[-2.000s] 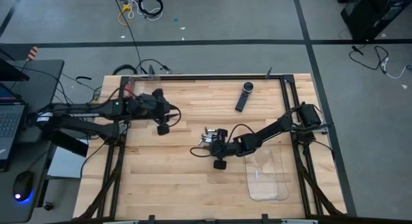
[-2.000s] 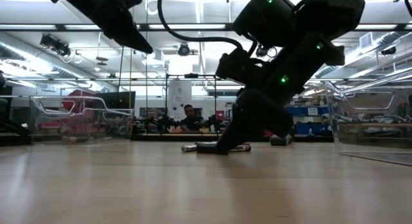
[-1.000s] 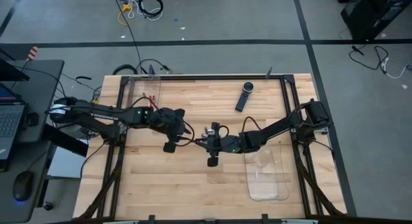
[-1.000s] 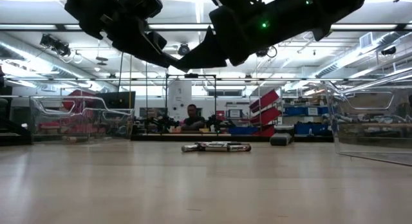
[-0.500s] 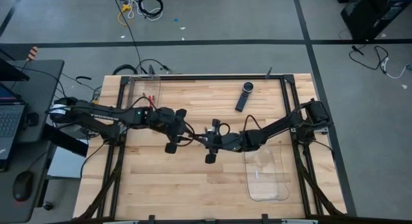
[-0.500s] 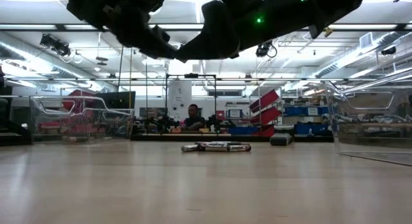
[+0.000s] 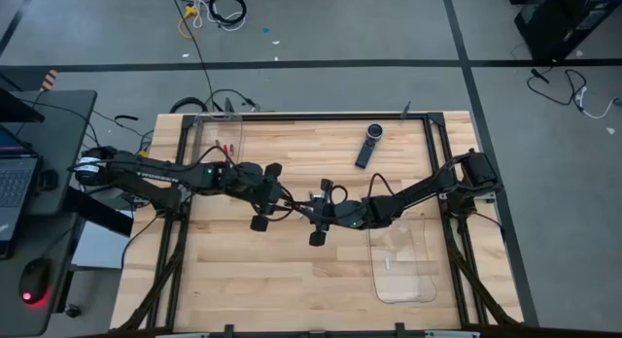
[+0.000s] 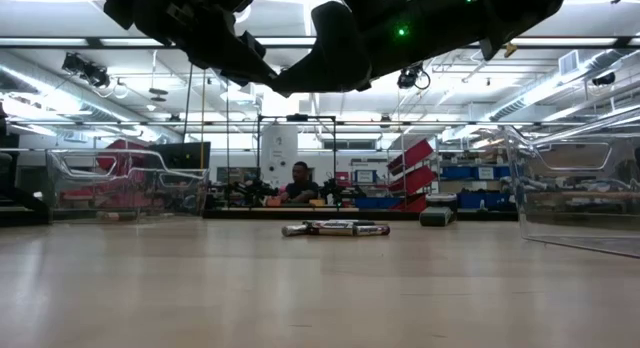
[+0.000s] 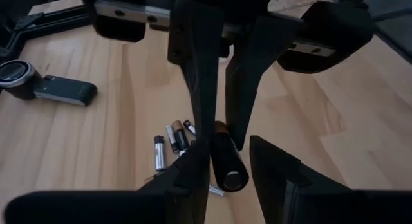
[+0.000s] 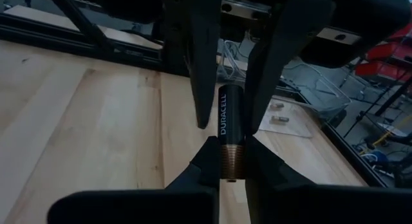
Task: Sort batteries
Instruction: Put the bottom black battery into the top transparent bin
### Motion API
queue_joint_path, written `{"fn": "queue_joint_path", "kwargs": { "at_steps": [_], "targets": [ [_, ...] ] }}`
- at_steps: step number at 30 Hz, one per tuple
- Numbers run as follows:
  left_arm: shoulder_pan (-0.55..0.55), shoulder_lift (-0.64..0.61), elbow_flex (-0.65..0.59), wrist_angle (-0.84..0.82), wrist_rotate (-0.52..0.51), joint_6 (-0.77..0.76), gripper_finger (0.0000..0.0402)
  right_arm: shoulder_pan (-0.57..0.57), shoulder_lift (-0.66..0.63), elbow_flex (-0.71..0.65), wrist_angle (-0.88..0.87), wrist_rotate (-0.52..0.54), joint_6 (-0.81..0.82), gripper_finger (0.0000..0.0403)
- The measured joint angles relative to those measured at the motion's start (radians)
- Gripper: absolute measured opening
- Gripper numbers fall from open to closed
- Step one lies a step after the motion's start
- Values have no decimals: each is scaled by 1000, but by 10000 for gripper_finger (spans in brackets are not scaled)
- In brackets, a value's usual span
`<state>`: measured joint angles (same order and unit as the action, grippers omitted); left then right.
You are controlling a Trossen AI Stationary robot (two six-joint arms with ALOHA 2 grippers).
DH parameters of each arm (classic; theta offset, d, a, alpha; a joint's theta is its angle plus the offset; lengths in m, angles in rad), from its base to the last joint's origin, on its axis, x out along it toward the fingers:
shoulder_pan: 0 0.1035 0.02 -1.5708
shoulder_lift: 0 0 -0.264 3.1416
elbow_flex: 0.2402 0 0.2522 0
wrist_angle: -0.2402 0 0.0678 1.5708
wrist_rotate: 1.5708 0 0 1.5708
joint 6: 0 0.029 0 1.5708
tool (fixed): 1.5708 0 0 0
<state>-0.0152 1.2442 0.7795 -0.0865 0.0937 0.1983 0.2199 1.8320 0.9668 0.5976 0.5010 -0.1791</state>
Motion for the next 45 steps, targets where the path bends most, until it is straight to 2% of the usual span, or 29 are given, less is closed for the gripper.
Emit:
{"fn": "queue_joint_path", "kwargs": {
  "at_steps": [6, 15, 18, 22, 26, 29, 32, 36, 41, 45],
  "targets": [
    [1, 0, 0, -13, -24, 5, 36, 0, 0, 0, 0, 10, 4, 34],
    [0, -7, 2, -32, -76, 7, 34, 6, 0, 1, -10, 24, 0, 62],
    [0, -44, 37, -212, -123, -13, 34, 25, -2, 1, -26, 92, -6, 76],
    [0, -107, 129, -496, -235, -26, 34, 49, -2, 1, -54, 202, -10, 83],
    [36, -149, 208, -711, -352, -31, 34, 55, -2, 0, -69, 239, -5, 82],
    [97, -163, 255, -871, -442, -52, 34, 55, -2, 0, -69, 239, 10, 81],
    [192, -160, 278, -1000, -454, -64, 34, 53, -2, 0, -69, 240, 23, 82],
    [340, -159, 278, -1078, -457, -67, 34, 52, -2, 0, -69, 240, 29, 81],
    [551, -158, 250, -1083, -454, -3, 34, 52, -2, 0, -69, 239, 31, 78],
    [712, -143, 229, -1037, -342, 87, 34, 52, -2, 0, -69, 239, 44, 78]
  ]
}}
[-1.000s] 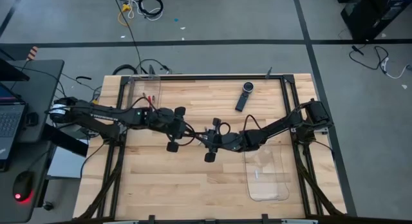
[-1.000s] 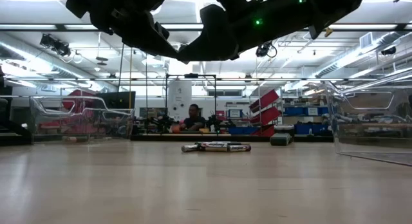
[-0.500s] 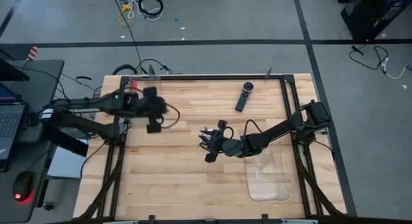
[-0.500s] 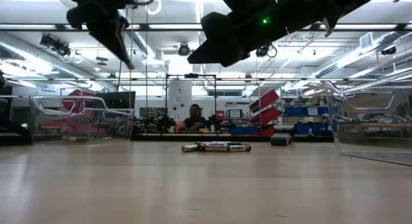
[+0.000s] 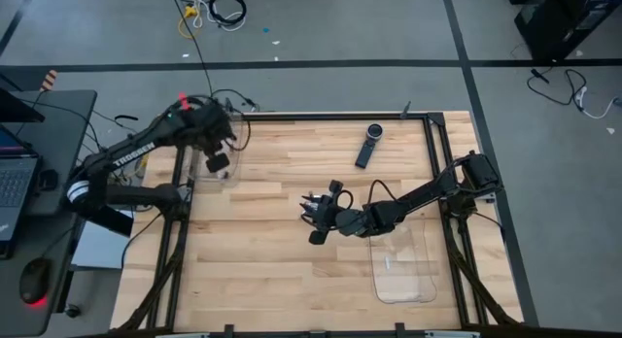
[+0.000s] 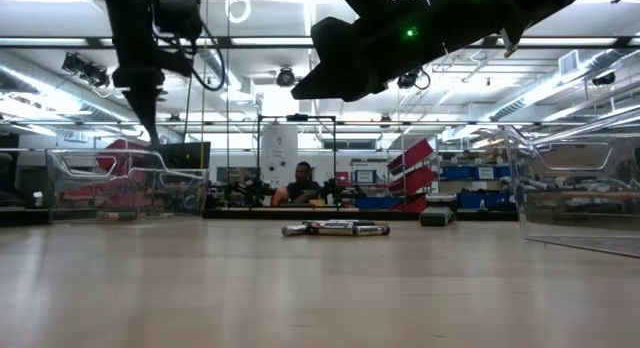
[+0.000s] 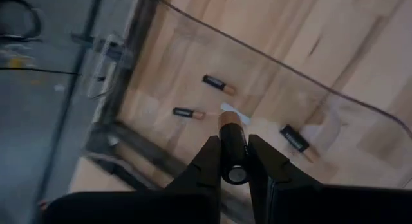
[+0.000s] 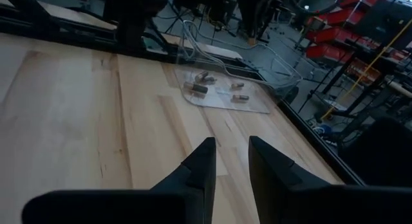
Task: Sort batteries
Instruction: Put the bottom black battery into the top transparent bin
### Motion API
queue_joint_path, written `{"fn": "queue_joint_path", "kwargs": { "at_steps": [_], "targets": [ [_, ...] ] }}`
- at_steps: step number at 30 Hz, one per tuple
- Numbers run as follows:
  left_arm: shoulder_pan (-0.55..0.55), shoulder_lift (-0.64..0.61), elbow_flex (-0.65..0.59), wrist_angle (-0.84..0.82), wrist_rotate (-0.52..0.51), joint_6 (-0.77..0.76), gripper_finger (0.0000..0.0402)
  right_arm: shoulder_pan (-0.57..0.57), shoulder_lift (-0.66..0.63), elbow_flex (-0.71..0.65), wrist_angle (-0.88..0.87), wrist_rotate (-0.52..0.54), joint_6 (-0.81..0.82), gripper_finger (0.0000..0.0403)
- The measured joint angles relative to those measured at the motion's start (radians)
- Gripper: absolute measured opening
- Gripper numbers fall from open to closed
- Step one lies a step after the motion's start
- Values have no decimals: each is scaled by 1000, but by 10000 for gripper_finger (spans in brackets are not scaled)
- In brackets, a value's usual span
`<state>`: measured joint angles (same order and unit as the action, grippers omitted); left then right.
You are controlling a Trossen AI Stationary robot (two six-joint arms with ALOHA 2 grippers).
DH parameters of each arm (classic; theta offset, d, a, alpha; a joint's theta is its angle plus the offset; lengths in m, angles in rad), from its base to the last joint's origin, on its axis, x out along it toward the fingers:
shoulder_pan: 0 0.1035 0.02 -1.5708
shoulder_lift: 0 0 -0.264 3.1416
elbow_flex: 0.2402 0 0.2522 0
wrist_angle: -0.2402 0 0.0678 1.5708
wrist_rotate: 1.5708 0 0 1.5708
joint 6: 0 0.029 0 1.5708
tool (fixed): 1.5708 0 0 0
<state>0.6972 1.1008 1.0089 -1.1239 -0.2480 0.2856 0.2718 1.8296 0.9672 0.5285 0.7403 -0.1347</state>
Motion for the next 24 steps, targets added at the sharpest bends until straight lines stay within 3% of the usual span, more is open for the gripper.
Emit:
{"fn": "queue_joint_path", "kwargs": {
  "at_steps": [4, 14, 24],
  "targets": [
    [135, 41, -14, 69, 99, 48, 34, 0, 0, 0, -2, 0, 1, 78],
    [257, 298, -15, 86, 107, -27, 34, -16, 0, 0, -7, 0, 11, 78],
    [259, 382, -16, 112, 104, -36, 141, -27, 0, 0, -17, -1, 12, 75]
  ]
}}
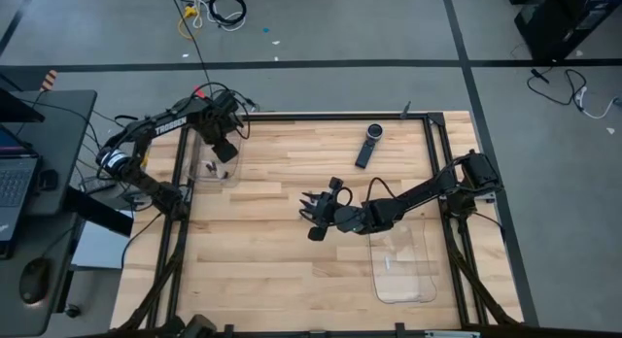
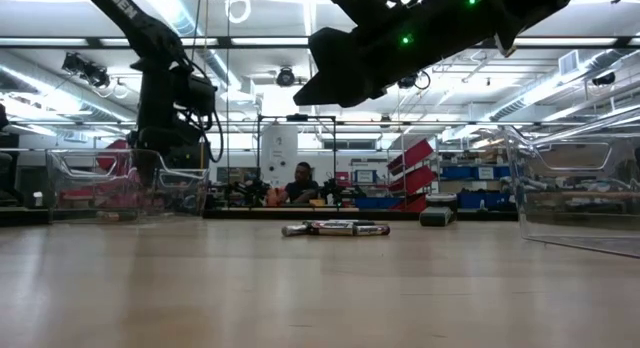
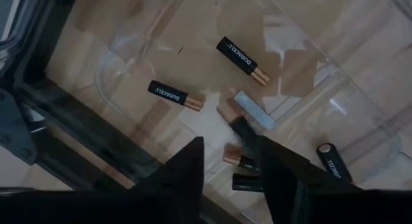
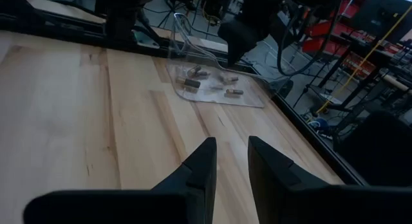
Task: Sort batteries
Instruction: Put the bottom black battery into the top transparent bin
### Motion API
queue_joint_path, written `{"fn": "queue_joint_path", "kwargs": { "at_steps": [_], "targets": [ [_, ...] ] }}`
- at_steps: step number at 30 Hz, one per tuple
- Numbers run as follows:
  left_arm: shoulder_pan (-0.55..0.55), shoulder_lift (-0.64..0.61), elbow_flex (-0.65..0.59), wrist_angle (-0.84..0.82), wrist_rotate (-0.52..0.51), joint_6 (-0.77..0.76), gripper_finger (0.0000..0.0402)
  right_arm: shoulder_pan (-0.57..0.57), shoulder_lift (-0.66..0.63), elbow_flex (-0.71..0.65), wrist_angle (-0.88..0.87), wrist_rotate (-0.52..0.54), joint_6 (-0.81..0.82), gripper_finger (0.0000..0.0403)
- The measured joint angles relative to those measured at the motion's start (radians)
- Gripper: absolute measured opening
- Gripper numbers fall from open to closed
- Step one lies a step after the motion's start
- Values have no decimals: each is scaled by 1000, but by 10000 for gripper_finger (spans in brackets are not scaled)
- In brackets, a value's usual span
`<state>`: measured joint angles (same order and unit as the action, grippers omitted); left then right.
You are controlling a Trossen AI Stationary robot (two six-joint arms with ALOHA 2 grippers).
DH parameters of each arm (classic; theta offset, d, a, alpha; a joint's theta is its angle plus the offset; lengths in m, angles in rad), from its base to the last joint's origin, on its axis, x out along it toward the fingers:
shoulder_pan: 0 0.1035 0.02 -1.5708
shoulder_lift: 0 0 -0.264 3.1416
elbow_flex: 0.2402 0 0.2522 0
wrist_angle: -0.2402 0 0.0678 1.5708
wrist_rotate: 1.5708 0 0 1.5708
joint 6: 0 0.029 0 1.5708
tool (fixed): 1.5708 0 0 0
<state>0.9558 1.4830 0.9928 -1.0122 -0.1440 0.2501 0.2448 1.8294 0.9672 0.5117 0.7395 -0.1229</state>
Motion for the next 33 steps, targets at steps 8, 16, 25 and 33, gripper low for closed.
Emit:
{"fn": "queue_joint_path", "kwargs": {
  "at_steps": [8, 16, 25, 33],
  "targets": [
    [-5, -1, 23, -4, -1, -26, 150, -17, 0, 0, -32, 0, 34, 75],
    [-67, -118, 97, 11, -2, -43, 151, -84, 0, 0, -202, -272, 271, 73],
    [-281, -400, 73, 230, 136, -41, 152, -129, 0, -1, -356, -369, 278, 72],
    [-481, -525, -59, 454, 131, -89, 152, -163, 0, 0, -500, -399, 278, 69]
  ]
}}
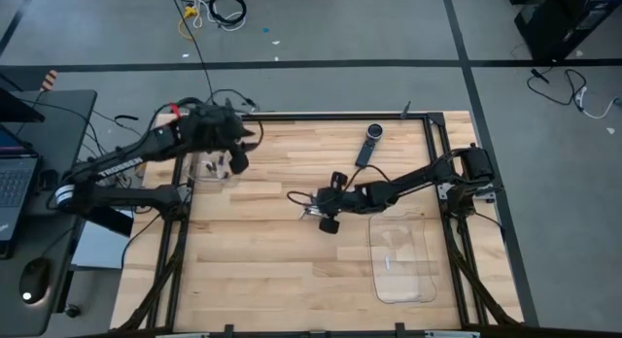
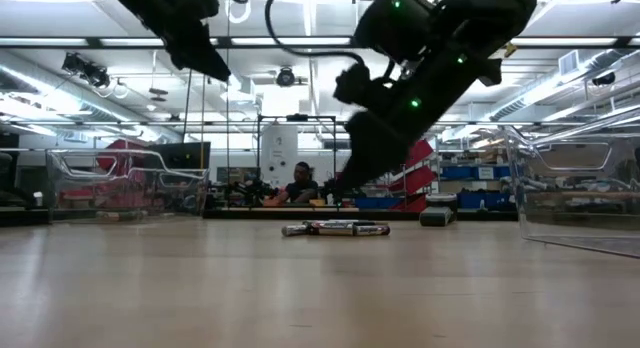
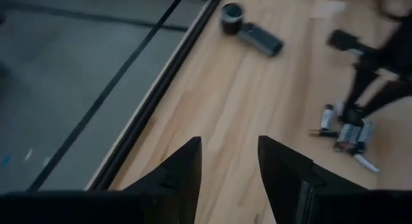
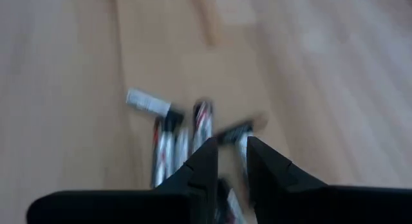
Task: Sort batteries
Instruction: Put the bottom black battery into the top transparent bin
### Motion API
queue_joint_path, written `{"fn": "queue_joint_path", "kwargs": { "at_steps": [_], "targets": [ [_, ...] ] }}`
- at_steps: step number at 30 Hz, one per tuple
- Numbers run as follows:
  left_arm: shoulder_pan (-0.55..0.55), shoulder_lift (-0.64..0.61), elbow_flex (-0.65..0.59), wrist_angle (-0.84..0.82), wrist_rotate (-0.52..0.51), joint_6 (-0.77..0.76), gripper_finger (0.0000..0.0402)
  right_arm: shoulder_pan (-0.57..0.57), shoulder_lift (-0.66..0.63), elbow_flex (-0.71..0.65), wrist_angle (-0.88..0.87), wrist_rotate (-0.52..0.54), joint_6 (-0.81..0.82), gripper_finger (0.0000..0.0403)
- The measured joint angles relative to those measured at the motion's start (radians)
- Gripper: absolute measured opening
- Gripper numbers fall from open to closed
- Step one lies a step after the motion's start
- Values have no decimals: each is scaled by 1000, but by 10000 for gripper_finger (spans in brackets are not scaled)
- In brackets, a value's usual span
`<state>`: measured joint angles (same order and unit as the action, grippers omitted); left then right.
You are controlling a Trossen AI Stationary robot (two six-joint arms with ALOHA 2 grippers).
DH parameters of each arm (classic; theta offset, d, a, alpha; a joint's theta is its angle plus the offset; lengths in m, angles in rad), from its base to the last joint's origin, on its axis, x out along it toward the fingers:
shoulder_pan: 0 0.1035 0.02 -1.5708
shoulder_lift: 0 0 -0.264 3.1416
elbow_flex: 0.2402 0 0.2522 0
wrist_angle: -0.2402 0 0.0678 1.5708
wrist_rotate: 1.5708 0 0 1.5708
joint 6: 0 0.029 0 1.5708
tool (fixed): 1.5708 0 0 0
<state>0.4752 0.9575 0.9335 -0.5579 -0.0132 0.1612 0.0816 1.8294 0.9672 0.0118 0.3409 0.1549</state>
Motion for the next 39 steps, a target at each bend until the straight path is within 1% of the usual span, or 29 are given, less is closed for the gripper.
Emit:
{"fn": "queue_joint_path", "kwargs": {
  "at_steps": [6, 12, 18, 23, 27, 33, 39],
  "targets": [
    [-97, -18, -107, 124, -1, 26, 152, 8, 0, 0, -138, -77, 25, 69],
    [-164, -18, -190, 233, -12, 18, 152, 20, 0, 0, -166, -82, 27, 69],
    [-206, -18, -258, 322, -15, 16, 152, 20, 0, 0, -207, -97, 37, 69],
    [-229, -17, -305, 398, -15, -2, 152, 16, 0, 0, -205, -98, 33, 68],
    [-247, -17, -334, 459, -14, -14, 152, 7, 0, 0, -209, -100, 33, 52],
    [-282, -16, -380, 558, -14, -16, 152, 0, -3, 2, -210, -114, 33, 9],
    [-308, -15, -431, 653, -11, -41, 152, 0, -3, 2, -210, -115, 36, 1]
  ]
}}
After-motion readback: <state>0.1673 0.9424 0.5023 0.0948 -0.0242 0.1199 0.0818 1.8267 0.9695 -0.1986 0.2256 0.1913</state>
